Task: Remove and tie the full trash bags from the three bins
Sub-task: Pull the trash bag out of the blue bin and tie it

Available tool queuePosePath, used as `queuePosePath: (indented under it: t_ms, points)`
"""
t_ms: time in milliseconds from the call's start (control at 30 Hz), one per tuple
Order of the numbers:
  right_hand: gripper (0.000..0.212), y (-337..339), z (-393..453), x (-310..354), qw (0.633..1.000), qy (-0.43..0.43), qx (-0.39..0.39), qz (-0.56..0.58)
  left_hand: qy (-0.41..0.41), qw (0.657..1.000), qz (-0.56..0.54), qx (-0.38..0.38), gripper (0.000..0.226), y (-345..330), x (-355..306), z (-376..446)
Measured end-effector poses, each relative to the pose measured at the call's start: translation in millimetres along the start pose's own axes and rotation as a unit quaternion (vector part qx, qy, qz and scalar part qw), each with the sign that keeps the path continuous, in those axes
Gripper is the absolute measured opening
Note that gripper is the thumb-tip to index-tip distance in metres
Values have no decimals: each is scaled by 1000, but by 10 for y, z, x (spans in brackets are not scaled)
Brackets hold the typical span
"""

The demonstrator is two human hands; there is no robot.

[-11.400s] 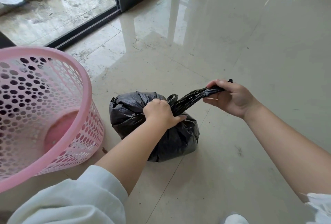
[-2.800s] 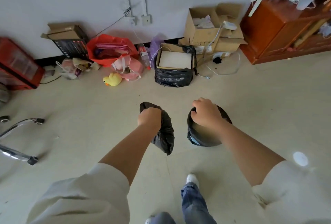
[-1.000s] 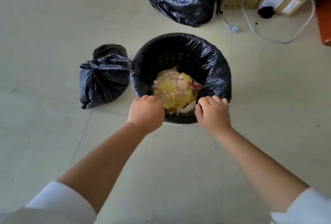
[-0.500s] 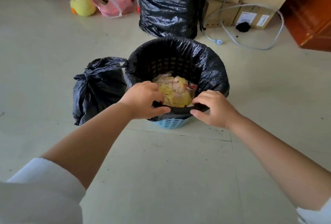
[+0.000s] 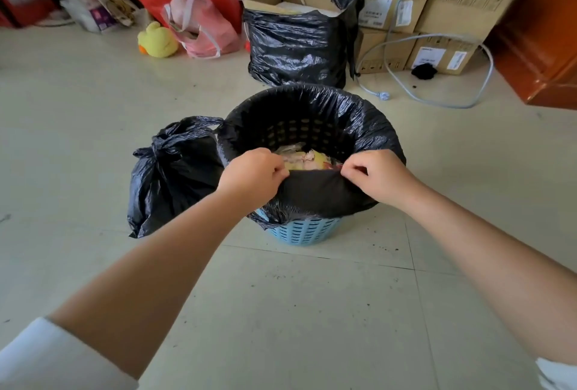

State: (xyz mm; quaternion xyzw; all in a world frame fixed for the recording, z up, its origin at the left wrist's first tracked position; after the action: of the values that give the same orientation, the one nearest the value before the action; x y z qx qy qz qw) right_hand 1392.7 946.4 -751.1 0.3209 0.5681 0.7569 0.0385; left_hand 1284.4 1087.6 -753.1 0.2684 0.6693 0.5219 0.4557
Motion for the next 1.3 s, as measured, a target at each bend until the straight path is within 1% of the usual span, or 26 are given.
queuePosePath:
  t_ms: [67, 100, 167, 200, 267, 300, 367, 400, 433, 500, 600, 667, 733, 767, 833, 867, 900, 933, 1000, 1033, 1100, 1133, 1167, 1200, 1233, 1300]
  points:
    - [25, 24, 116, -13, 996, -44, -71, -3, 29, 997, 14, -67, 32, 17, 17, 1]
    - [25, 39, 181, -21, 993, -67, -93, -7, 35, 995, 39, -82, 33, 12, 21, 0]
    - [26, 67, 274, -60, 991, -89, -94, -24, 42, 992, 93, -80, 34, -28, 31, 5]
    - [25, 79, 289, -66, 993, -82, -74, -29, 46, 990, 114, -74, 34, -52, 44, 3]
    - [24, 96, 231, -41, 998, -50, -2, -24, 59, 987, 139, -62, 34, -89, 71, 3]
    - [27, 97, 164, -18, 998, -30, 42, -25, 64, 985, 148, -61, 34, -98, 82, 10]
    - [36, 64, 12, -19, 991, 4, 121, -62, 75, 983, 158, -62, 33, -98, 83, 30]
    - [38, 44, -57, -46, 986, 13, 142, -84, 81, 981, 163, -62, 32, -92, 74, 43]
    - [37, 40, -109, -83, 986, 19, 139, -90, 82, 981, 165, -65, 32, -80, 63, 52]
    - [26, 81, -162, -147, 994, 24, 90, -61, 66, 982, 162, -71, 31, -61, 12, 52]
    - [19, 107, -144, -198, 999, 20, 29, -34, -15, 991, 115, -65, 38, -59, -123, -34]
    - [21, 86, -72, -210, 999, 15, -1, -39, -60, 994, 93, -20, 48, -101, -183, -96]
    - [26, 50, 29, -208, 999, 11, -28, -42, -76, 989, 122, 23, 54, -159, -202, -121]
    - [28, 32, 79, -201, 998, 6, -39, -42, -76, 988, 130, 38, 52, -174, -206, -123]
    - [32, -5, 171, -185, 998, -5, -51, -46, -74, 990, 104, 66, 41, -194, -238, -111]
    - [32, -24, 201, -173, 997, -5, -52, -54, -76, 990, 87, 85, 40, -203, -269, -107]
    - [31, -36, 217, -153, 997, -4, -50, -63, -78, 989, 71, 101, 44, -209, -302, -103]
    - [29, -34, 220, -145, 996, -6, -49, -69, -75, 990, 53, 108, 46, -211, -318, -92]
    - [27, 22, 187, -142, 997, 6, -60, -51, -44, 995, -7, 87, 43, -173, -286, -58]
    - [35, 66, 153, -140, 997, 18, -62, -39, -17, 996, -47, 71, 41, -143, -249, -50]
    - [62, 107, 77, -166, 997, 32, -33, -60, 37, 991, -123, 30, 31, -70, -169, -46]
    - [71, 105, 46, -196, 995, 33, -16, -88, 60, 987, -151, 13, 26, -36, -136, -45]
    - [75, 97, 15, -224, 993, 35, -5, -114, 79, 983, -167, 1, 24, -10, -116, -41]
    - [74, 87, -15, -249, 990, 44, -2, -134, 92, 981, -171, -5, 24, 8, -108, -37]
    - [66, 87, -35, -266, 987, 56, -11, -149, 103, 981, -166, -8, 26, 18, -102, -34]
    - [46, 137, -57, -323, 981, 68, -61, -169, 106, 984, -143, 2, 31, 27, -99, -39]
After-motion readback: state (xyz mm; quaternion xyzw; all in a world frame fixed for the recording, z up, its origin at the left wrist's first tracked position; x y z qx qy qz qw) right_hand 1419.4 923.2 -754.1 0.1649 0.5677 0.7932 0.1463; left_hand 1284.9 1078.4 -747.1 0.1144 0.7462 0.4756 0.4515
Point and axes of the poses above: each hand's wrist, its own z-axis towards the middle knuckle, its own y-axis out of the back of the hand, x = y × z, the point moved 4 cm from there along z, towards the middle knuckle, and after that the axes turned 4 degrees about y, right-handed, at the moved point
